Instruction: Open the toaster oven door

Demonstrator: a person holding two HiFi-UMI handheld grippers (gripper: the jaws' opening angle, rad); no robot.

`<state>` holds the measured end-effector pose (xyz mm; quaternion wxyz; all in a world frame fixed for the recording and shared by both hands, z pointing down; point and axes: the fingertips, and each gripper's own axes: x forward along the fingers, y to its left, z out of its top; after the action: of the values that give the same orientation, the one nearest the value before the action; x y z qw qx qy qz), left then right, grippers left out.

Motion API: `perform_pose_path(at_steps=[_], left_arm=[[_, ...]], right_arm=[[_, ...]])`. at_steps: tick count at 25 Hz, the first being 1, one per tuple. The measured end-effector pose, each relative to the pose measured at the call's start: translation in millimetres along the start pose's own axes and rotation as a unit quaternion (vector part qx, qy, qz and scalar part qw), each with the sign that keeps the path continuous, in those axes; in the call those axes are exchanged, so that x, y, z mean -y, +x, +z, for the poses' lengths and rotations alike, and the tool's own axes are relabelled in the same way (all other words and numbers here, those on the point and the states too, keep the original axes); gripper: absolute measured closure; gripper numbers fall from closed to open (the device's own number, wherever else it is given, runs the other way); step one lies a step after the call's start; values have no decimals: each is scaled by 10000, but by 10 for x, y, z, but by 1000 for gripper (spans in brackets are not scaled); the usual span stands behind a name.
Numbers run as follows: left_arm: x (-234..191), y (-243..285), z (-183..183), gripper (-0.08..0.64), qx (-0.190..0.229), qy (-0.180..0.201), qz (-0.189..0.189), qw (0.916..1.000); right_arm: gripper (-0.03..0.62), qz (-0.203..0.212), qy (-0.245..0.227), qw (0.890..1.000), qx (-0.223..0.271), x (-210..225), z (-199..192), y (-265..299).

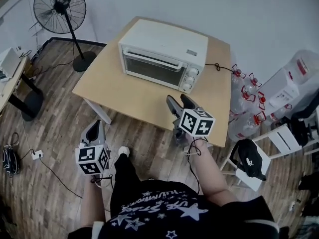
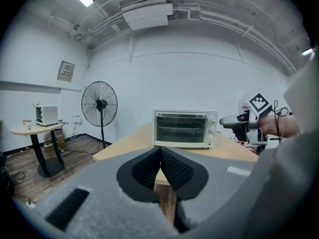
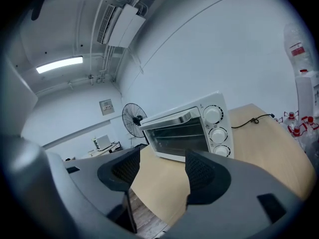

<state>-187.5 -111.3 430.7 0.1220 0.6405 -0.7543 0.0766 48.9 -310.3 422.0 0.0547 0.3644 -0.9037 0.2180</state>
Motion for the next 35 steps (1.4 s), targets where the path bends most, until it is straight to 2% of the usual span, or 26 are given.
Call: perform_pose_path(at_steps=[8, 13, 19, 27, 35], left_arm=[[-282, 1009, 323, 541, -35, 139, -824, 9965], [-398, 1549, 562, 541, -93, 299, -1325, 9907], [-480, 2024, 781, 541, -122, 431, -1811, 9824], [-610, 2447, 895, 541, -188, 499, -2218, 9736], [-608, 2703, 881, 541, -295, 516, -2514, 9661]], right_arm=[[321, -669, 575, 9959, 192, 169, 284, 373], [328, -1169, 817, 9892, 325, 285, 515, 557], [330, -1567, 1203, 9791, 473, 390, 727, 730], [350, -2064, 1766, 9607, 574, 574, 853, 883], [407, -2469, 1835, 9507, 401, 739, 925, 949]])
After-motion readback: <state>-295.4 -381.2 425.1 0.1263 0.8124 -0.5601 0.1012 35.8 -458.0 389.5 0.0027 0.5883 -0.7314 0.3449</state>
